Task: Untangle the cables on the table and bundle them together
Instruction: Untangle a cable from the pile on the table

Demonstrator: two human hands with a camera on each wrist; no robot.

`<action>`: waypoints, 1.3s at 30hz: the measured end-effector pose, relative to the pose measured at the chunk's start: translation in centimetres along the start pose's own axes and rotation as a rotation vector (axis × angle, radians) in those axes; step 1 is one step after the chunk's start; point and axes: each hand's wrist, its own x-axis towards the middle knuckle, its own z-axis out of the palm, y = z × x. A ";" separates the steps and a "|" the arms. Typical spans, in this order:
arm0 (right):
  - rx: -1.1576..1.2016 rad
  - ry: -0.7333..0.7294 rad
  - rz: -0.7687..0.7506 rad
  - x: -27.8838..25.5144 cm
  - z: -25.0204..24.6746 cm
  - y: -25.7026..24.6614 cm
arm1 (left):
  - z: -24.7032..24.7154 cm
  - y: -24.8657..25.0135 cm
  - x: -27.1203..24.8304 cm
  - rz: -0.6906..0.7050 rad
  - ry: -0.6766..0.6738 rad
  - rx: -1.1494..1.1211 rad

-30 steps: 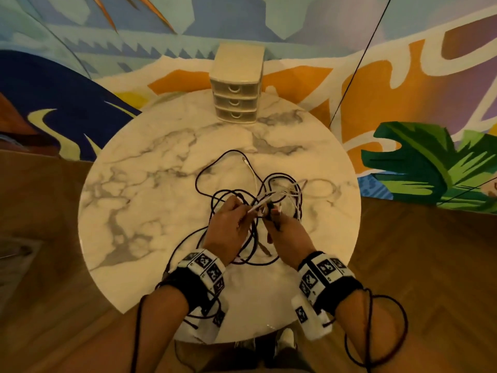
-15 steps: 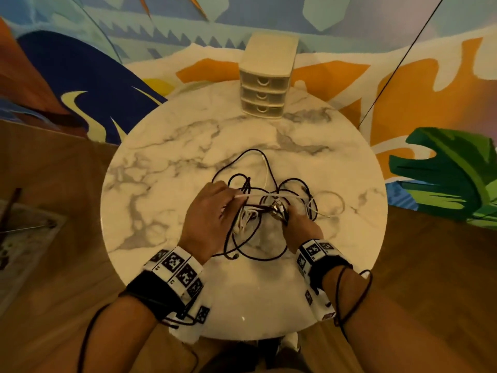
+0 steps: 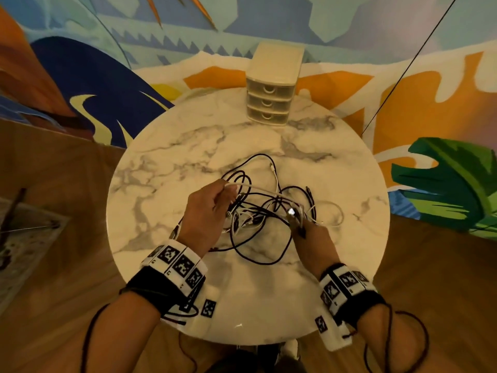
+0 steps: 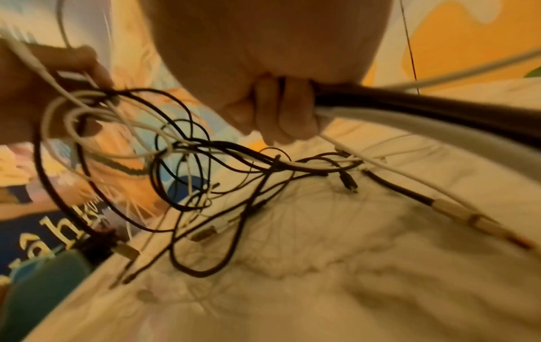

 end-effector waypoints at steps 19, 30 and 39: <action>0.126 0.078 -0.159 -0.3 -0.9 -5.0 | -2.5 -0.1 0.9 -0.097 -0.024 -0.082; -0.200 -0.176 -0.351 -1.3 1.9 -8.4 | -2.6 0.9 0.7 -0.217 -0.040 -0.278; 0.406 0.228 -0.022 0.1 0.2 -6.8 | -1.9 1.4 0.8 -0.149 0.045 -0.296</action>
